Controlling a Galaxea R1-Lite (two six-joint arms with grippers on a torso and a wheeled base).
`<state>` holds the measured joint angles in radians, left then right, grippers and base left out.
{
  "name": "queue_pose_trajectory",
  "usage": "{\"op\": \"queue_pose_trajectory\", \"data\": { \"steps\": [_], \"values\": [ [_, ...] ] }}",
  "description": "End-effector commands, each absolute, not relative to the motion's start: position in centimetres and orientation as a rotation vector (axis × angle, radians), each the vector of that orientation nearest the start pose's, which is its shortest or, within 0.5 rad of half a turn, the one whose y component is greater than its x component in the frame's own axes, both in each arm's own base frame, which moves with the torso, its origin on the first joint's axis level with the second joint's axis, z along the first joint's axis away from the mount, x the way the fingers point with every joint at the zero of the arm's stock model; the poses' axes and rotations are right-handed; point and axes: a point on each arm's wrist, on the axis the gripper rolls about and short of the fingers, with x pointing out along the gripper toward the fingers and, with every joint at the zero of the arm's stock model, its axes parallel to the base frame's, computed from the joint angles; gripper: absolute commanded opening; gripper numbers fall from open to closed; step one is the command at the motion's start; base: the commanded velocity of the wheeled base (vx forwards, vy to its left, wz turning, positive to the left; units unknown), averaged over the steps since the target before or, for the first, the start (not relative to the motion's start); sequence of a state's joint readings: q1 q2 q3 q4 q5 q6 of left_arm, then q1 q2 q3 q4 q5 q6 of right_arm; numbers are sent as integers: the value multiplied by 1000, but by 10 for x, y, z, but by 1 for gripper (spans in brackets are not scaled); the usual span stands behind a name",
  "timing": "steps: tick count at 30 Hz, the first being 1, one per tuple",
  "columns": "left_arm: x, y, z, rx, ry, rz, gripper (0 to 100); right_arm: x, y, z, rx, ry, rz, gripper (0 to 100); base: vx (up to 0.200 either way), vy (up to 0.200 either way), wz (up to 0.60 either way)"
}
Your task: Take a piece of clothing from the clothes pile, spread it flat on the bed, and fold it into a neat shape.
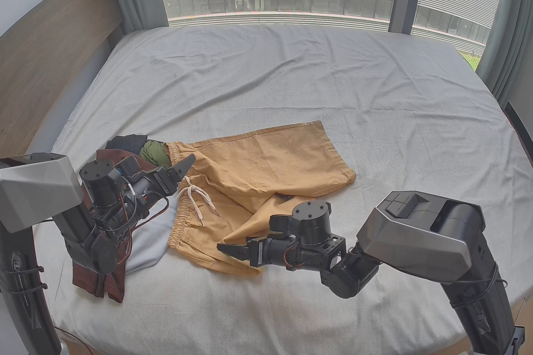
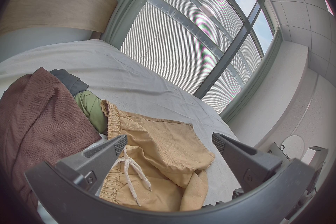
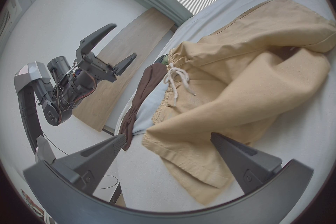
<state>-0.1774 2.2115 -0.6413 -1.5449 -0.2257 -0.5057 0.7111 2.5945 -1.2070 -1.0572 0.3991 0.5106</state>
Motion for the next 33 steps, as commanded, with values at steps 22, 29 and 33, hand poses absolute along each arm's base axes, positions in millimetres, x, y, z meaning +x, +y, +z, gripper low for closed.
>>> {"op": "queue_pose_trajectory", "data": {
  "steps": [22,29,33],
  "values": [
    [350,-67,65,-500,123,-388,100,334,272,-60,387,702,829,100,0,0,0],
    [350,-68,65,-500,120,-389,100,328,280,-57,393,734,838,100,0,0,0],
    [350,-67,66,-500,118,-389,100,329,290,-52,395,714,861,100,0,0,0]
  ]
}}
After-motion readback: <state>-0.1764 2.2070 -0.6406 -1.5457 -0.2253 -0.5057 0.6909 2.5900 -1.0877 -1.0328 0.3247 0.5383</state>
